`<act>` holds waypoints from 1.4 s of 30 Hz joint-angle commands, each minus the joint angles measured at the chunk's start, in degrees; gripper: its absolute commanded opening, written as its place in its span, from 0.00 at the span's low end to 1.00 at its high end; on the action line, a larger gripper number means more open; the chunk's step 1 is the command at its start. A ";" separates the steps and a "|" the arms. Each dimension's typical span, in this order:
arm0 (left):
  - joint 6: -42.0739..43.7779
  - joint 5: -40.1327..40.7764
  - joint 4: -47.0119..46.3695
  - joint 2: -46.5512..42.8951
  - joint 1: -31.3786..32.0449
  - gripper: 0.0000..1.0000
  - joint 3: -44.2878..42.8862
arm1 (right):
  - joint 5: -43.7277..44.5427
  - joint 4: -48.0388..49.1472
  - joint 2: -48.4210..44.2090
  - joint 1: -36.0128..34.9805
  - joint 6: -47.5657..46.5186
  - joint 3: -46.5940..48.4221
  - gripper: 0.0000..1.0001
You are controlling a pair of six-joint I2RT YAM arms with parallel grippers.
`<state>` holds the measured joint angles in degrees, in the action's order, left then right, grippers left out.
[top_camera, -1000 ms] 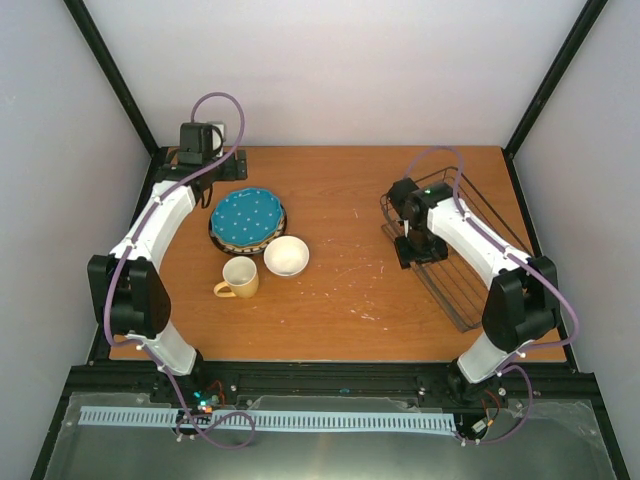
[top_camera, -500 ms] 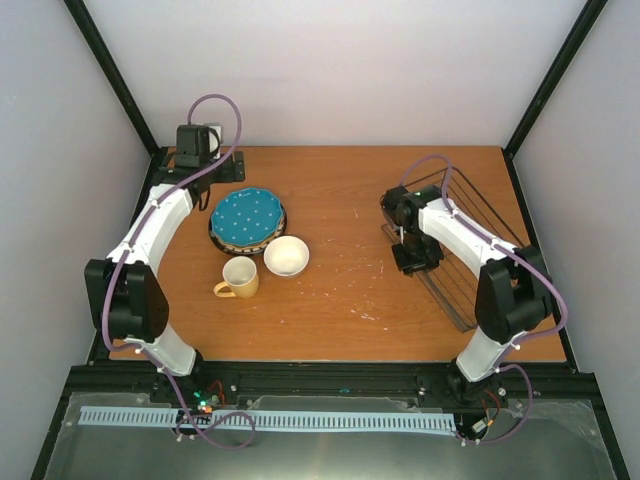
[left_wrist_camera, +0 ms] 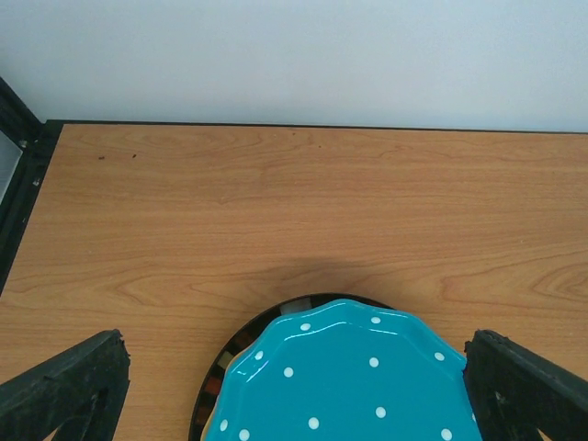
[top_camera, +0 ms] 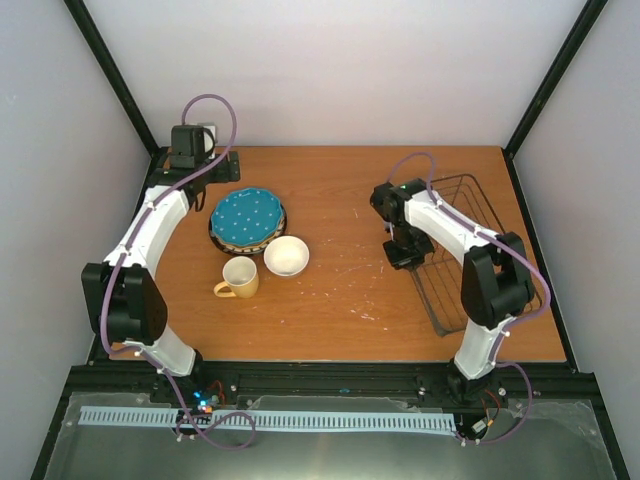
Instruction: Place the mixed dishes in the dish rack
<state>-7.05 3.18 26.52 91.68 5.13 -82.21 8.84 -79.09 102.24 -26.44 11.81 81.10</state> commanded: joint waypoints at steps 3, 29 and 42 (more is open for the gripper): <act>1.22 1.07 -1.07 -2.02 -0.95 1.00 -0.51 | 2.06 0.01 5.94 -0.40 1.98 9.71 0.03; 3.97 3.48 -1.45 -7.10 -2.07 1.00 3.46 | -11.91 -7.26 27.35 -1.30 17.35 47.26 0.03; 5.69 5.16 -1.98 -13.89 -2.05 1.00 9.29 | -10.61 -6.25 31.73 -3.44 23.19 50.62 0.03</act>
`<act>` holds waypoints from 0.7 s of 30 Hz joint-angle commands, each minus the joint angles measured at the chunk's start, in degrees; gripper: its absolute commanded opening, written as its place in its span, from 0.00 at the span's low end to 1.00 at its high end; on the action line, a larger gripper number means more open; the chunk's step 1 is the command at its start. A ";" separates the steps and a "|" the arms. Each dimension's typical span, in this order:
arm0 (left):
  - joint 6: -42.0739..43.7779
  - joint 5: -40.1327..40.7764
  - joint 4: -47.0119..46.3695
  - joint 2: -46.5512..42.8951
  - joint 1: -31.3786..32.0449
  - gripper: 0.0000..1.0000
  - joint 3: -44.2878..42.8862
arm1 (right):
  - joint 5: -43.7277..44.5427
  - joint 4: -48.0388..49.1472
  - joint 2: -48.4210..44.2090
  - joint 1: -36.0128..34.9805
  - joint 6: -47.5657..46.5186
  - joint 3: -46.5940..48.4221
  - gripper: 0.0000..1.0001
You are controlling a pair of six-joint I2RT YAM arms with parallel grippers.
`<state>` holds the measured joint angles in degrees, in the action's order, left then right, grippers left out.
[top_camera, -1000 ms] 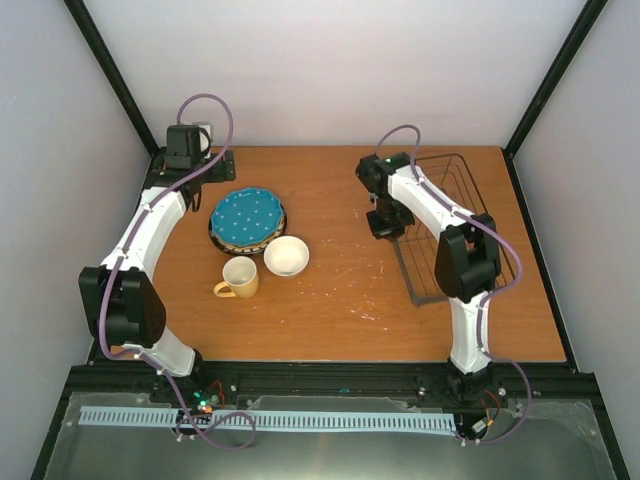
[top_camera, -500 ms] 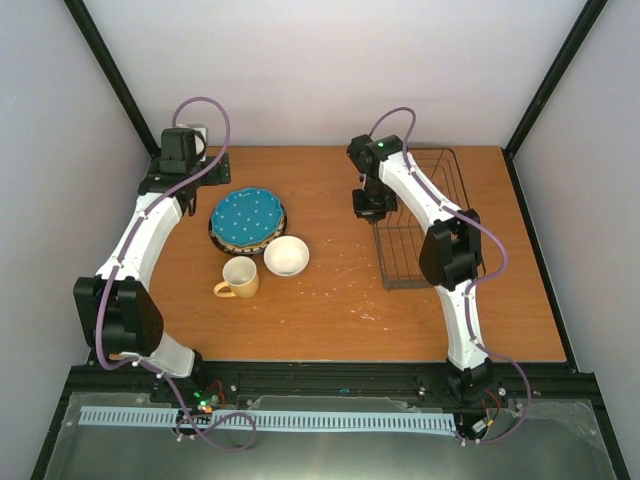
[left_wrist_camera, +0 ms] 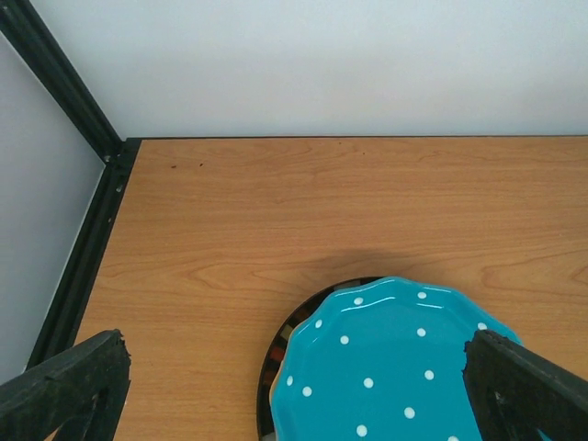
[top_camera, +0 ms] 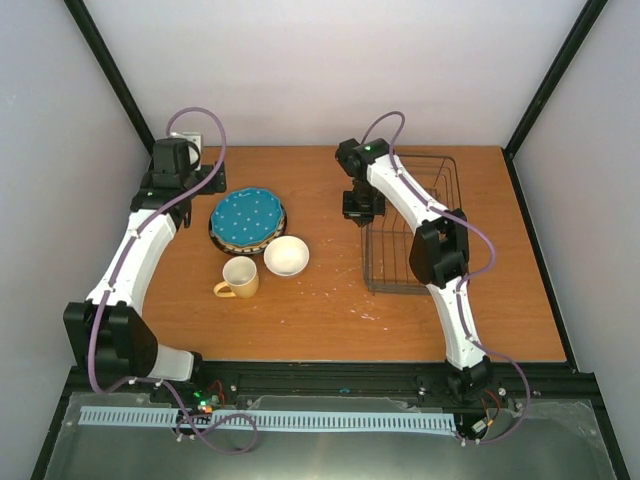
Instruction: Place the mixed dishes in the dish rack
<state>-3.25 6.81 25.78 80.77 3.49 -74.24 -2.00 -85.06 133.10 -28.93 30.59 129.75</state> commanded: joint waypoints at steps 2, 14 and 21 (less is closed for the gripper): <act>2.37 2.12 -1.30 -4.13 -0.41 1.00 2.31 | 0.53 0.34 1.01 -0.94 4.95 2.21 0.03; 3.12 3.65 -2.09 -6.15 -0.42 1.00 4.28 | 6.61 -1.30 0.64 -0.93 5.66 4.93 0.43; 2.63 4.18 -2.31 -5.89 -0.58 1.00 4.18 | 11.49 -1.32 -4.62 -0.87 6.57 1.27 0.48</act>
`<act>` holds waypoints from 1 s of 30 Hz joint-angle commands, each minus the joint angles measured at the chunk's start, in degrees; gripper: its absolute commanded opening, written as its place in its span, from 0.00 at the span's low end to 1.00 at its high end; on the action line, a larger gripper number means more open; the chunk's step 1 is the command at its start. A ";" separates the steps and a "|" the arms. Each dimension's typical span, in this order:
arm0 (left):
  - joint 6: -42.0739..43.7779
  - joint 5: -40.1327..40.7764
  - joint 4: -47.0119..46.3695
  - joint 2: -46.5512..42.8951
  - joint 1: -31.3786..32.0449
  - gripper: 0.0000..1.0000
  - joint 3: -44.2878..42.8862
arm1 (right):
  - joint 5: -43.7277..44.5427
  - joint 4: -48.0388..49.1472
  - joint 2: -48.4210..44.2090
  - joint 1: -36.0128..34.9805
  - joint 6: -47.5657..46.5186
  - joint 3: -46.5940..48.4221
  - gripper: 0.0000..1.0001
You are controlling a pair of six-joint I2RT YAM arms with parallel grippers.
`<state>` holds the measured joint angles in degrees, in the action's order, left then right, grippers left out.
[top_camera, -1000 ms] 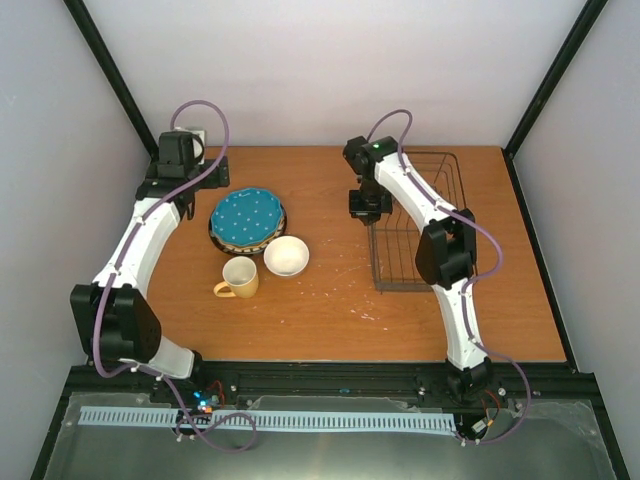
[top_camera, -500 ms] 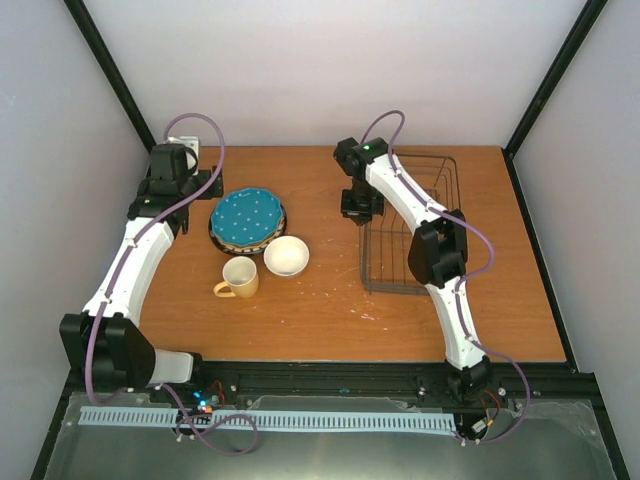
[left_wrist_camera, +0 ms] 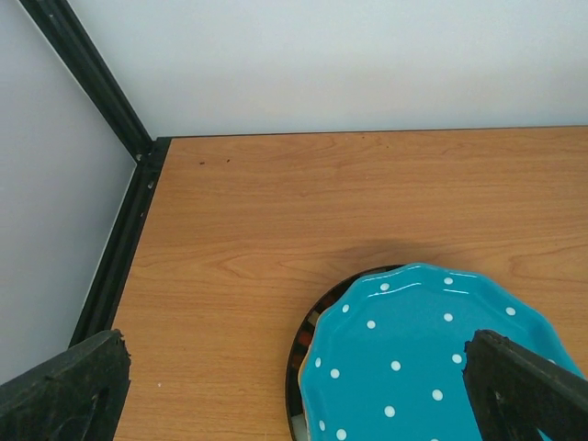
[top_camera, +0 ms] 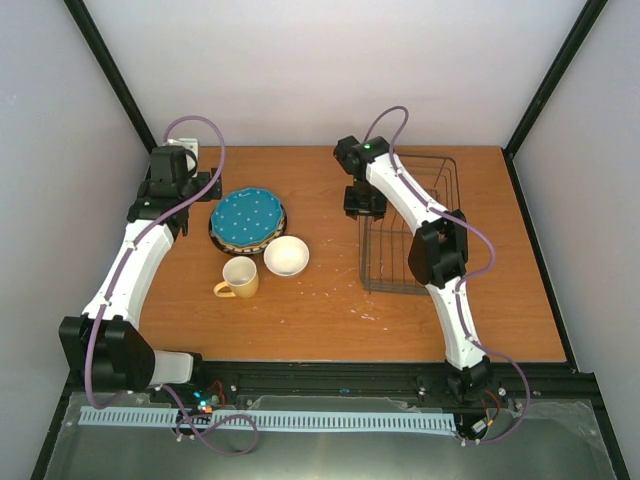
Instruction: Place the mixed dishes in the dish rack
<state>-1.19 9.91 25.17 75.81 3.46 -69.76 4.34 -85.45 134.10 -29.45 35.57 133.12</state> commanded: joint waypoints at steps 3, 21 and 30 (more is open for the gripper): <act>-0.92 0.74 -1.62 -1.17 -1.67 1.00 -0.12 | 10.14 -0.92 -11.18 -0.54 1.75 -3.74 0.48; -5.44 -6.55 2.37 -1.67 -4.30 1.00 1.25 | -3.22 5.99 -5.07 -14.12 -17.04 8.68 0.42; -5.86 -7.99 3.73 -1.52 -4.30 1.00 2.01 | -5.57 7.31 0.43 -14.23 -21.10 5.69 0.41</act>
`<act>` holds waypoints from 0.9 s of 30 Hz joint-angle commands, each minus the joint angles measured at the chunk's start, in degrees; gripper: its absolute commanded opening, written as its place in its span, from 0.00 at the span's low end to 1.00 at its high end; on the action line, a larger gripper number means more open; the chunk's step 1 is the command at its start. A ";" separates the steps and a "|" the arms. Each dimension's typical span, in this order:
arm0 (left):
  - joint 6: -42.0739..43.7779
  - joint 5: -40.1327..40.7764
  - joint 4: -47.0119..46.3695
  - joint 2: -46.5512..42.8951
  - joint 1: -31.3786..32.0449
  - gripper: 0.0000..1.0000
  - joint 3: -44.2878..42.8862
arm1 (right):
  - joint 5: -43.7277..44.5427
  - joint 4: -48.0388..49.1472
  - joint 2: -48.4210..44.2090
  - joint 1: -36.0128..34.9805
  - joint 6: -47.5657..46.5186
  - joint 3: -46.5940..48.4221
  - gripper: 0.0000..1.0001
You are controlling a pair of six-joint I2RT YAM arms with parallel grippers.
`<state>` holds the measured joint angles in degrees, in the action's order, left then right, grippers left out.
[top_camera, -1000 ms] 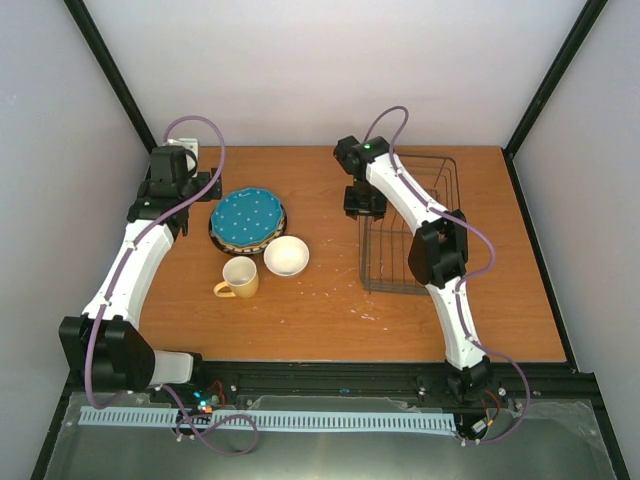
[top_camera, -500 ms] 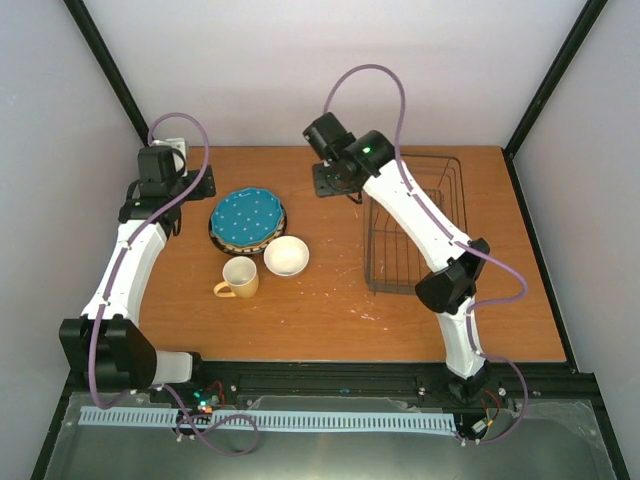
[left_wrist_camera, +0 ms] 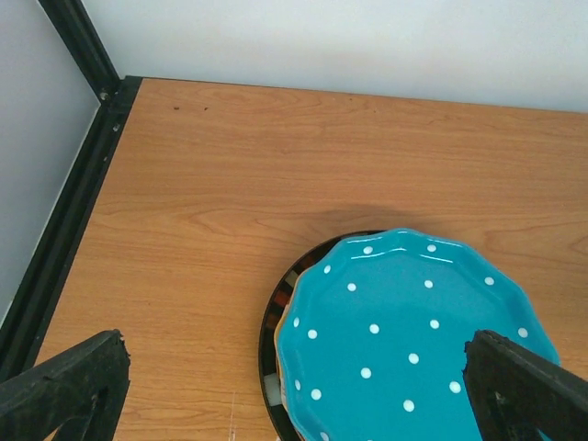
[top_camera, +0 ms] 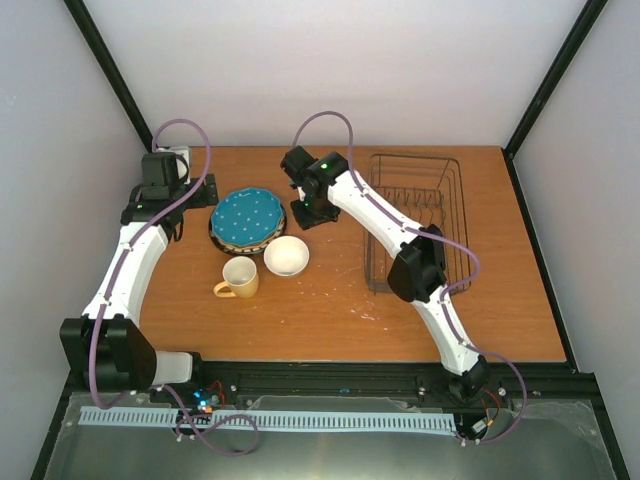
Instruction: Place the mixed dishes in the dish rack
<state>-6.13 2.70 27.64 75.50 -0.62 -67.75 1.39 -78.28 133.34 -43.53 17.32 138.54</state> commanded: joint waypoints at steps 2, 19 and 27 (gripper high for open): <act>-0.72 -0.37 1.56 -1.44 -0.17 1.00 0.31 | -4.28 0.02 2.53 -0.15 -3.13 0.16 0.41; -0.76 -0.49 2.02 -2.46 -0.17 1.00 2.68 | -8.24 0.67 7.14 -0.57 -5.37 -3.17 0.38; -0.81 -0.78 2.16 -3.25 -0.18 1.00 4.09 | -9.98 0.98 9.22 -1.03 -5.71 -3.93 0.27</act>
<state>-6.15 2.31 29.43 74.04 -0.64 -63.81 -7.11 -77.45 140.35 -43.92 12.51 135.22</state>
